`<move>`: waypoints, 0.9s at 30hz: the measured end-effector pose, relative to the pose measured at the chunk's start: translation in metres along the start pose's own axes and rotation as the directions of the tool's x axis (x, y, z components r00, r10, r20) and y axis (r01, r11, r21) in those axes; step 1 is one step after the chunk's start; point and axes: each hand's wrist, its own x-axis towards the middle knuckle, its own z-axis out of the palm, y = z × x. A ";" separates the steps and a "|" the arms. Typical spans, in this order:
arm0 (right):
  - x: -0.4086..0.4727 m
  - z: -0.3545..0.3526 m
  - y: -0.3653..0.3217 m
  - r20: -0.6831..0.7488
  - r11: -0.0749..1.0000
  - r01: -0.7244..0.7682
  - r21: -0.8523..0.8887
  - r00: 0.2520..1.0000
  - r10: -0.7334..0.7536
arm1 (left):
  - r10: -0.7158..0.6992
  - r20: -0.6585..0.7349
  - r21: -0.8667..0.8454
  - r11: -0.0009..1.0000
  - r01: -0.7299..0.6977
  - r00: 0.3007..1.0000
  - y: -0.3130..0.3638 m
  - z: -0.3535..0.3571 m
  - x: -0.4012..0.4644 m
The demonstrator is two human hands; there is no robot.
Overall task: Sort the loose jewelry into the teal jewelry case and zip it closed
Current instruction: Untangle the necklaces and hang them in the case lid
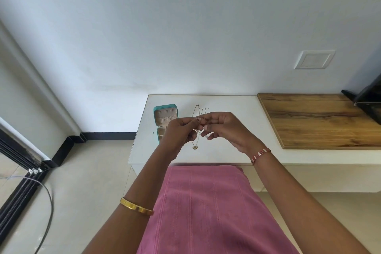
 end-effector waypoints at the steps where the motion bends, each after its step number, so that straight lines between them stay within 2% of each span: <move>1: -0.001 0.001 0.001 -0.002 0.999 -0.001 0.039 1.000 0.001 | 0.003 0.002 0.001 1.000 -0.003 1.000 0.001 0.000 0.000; 8: -0.002 0.008 0.003 -0.074 0.996 0.034 0.084 0.997 -0.027 | 0.029 -0.007 0.029 0.999 -0.028 1.000 0.002 -0.003 -0.001; 17: -0.002 0.011 0.003 -0.146 0.997 -0.014 -0.080 0.989 0.002 | 0.084 -0.086 0.076 0.994 -0.077 0.993 0.001 -0.004 0.001; 22: -0.004 0.012 0.001 -0.115 0.982 -0.016 -0.188 0.993 -0.005 | 0.114 -0.068 0.094 0.990 -0.108 0.991 -0.001 -0.006 0.003; 27: -0.003 0.012 -0.001 -0.151 0.977 0.002 -0.212 0.988 -0.035 | 0.118 -0.049 0.070 0.991 -0.115 0.992 -0.002 -0.007 0.004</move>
